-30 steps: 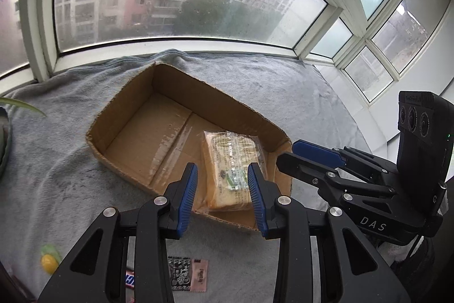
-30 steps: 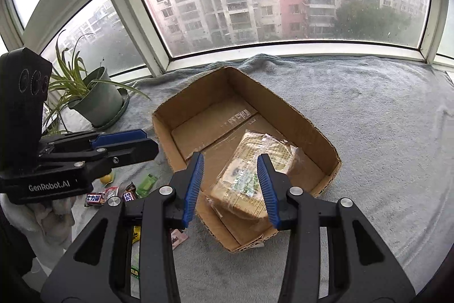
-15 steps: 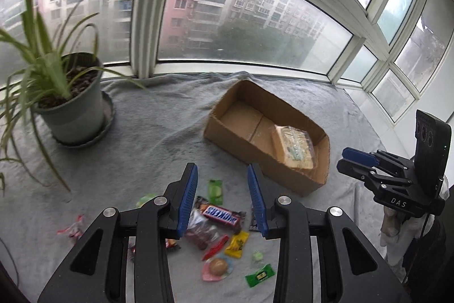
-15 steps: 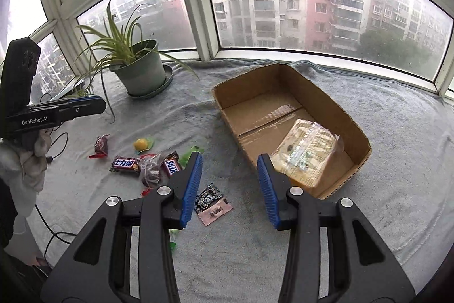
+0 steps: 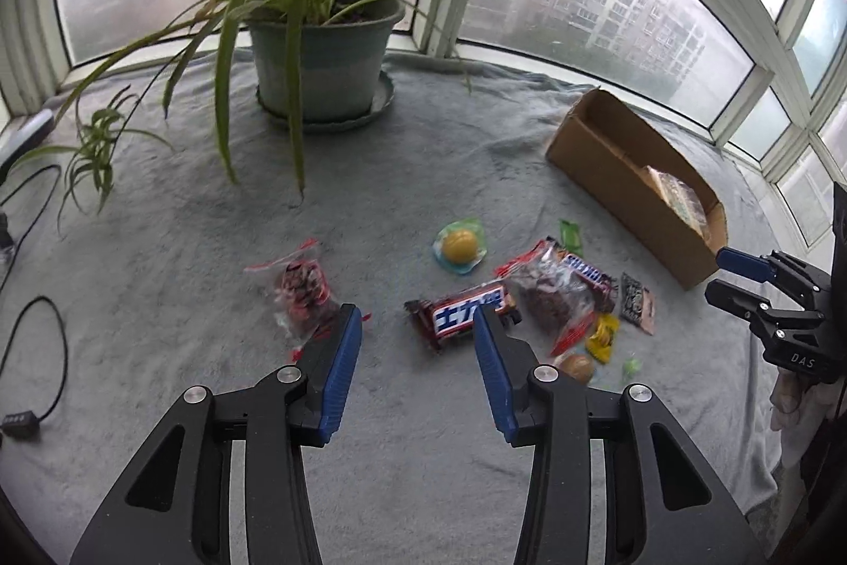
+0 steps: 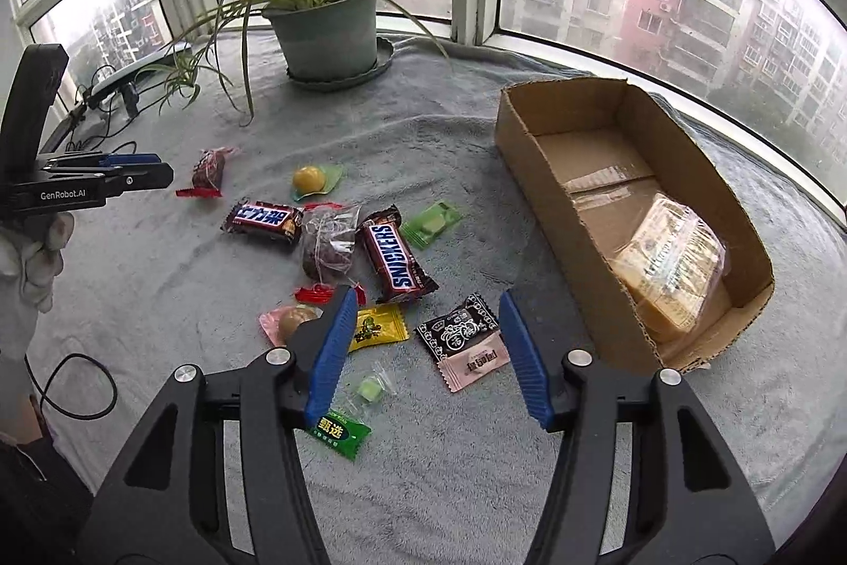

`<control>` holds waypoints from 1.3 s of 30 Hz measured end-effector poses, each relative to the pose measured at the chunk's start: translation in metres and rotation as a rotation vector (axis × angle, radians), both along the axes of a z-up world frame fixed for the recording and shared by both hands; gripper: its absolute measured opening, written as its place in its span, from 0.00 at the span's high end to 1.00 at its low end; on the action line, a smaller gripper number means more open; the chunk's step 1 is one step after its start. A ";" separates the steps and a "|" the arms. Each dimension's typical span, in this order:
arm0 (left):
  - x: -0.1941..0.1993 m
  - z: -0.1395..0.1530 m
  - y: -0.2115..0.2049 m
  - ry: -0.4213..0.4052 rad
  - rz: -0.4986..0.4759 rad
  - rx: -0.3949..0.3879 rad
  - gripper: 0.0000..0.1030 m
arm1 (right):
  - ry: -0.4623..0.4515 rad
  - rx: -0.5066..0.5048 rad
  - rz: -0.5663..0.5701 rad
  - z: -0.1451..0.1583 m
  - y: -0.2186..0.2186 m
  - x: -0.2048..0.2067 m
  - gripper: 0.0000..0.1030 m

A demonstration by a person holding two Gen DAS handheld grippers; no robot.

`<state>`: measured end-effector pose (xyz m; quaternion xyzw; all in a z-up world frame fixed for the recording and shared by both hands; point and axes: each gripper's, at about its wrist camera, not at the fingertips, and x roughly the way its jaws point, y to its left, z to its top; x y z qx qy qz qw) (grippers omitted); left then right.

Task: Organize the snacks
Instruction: 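Grasp the red-wrapped date bag with the left gripper while the right grasps the pink-wrapped egg snack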

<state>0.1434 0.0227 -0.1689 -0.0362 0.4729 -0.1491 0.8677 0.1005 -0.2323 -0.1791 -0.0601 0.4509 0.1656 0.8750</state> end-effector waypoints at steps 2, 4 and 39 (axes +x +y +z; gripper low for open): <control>-0.005 -0.008 0.012 0.000 0.026 0.010 0.59 | 0.018 0.010 0.012 -0.007 0.005 0.000 0.44; -0.006 -0.017 0.022 0.007 0.056 0.022 0.59 | 0.032 0.012 0.027 -0.012 0.010 0.000 0.43; 0.039 -0.066 0.038 0.123 0.182 -0.079 0.57 | 0.172 -0.032 0.186 -0.069 0.087 0.008 0.71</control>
